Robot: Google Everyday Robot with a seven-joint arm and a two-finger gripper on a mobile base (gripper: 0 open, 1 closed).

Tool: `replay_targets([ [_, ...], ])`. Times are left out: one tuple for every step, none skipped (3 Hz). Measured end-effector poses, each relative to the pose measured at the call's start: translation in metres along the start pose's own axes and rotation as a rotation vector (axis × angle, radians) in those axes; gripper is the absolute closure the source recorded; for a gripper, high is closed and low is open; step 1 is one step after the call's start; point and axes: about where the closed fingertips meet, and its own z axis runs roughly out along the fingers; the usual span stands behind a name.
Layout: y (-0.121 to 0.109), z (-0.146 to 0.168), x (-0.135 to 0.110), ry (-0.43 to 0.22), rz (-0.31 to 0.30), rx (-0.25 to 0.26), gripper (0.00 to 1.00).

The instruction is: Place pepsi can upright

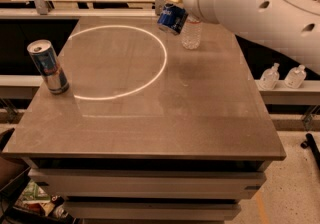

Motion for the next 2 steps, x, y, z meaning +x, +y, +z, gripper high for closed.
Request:
replay_targets([
  [0.012, -0.003, -0.006, -0.072, -0.102, -0.049, 1.00],
  [0.027, -0.003, -0.012, -0.113, -0.210, -0.070, 1.00],
])
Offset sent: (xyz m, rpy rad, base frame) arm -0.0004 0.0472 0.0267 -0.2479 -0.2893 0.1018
